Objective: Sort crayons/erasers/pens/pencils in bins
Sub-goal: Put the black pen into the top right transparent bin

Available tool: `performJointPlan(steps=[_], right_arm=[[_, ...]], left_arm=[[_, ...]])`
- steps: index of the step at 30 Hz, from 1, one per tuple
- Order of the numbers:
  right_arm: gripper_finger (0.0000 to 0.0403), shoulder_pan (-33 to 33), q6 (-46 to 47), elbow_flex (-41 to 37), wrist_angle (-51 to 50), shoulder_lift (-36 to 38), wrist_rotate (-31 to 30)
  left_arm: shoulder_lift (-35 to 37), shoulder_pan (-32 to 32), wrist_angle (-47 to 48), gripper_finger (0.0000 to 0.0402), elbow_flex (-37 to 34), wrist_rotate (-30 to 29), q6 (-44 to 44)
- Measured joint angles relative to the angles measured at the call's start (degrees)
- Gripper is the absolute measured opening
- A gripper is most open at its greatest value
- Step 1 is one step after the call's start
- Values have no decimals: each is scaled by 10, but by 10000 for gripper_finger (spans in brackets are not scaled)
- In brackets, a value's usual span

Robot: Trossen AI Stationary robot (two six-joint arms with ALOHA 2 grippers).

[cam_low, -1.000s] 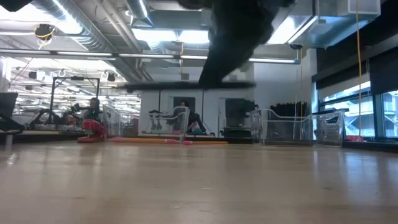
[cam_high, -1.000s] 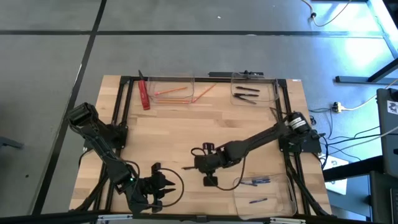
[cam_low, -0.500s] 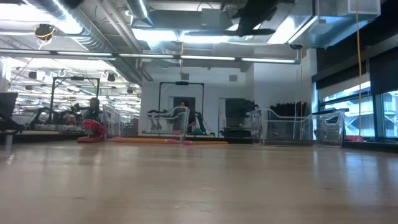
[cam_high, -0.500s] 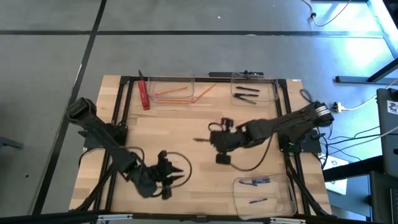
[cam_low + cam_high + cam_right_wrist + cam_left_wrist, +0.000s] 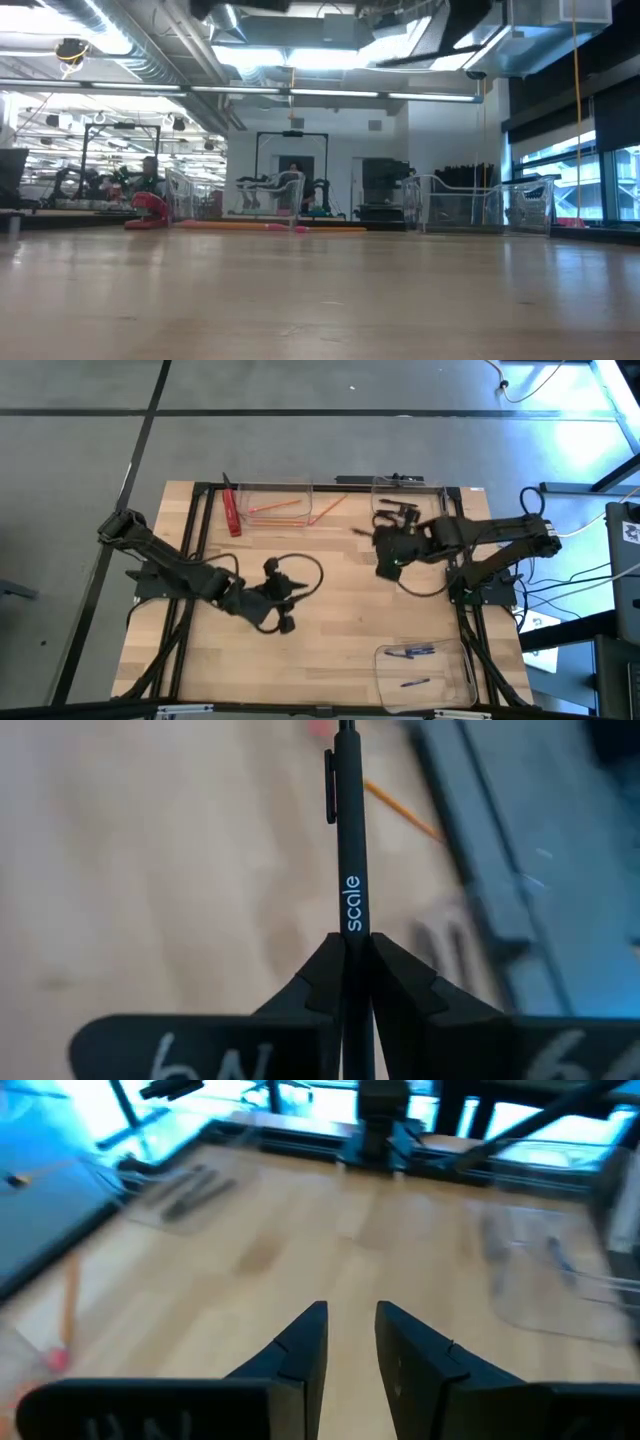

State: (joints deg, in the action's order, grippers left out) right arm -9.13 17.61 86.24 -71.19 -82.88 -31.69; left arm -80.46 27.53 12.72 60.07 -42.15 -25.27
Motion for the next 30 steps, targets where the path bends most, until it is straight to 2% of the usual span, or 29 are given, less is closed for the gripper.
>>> performJointPlan(steps=[4,8,15,19,23,30], right_arm=[[41,39,-14,0,-47,10,-41],[41,91,-65,-17,-46,11,-43],[41,212,-137,-103,-20,29,-48],[41,283,-218,-170,61,42,-41],[41,347,-286,-234,146,42,4],[41,420,-367,-325,276,42,56]], left_arm=[[0,-42,0,80,0,-18,33],[-1,-83,2,80,0,-18,34],[-1,-124,2,80,0,-17,35],[-1,-141,2,80,0,-17,35],[-1,-153,2,80,0,-17,35],[-2,-164,2,80,0,-16,35]])
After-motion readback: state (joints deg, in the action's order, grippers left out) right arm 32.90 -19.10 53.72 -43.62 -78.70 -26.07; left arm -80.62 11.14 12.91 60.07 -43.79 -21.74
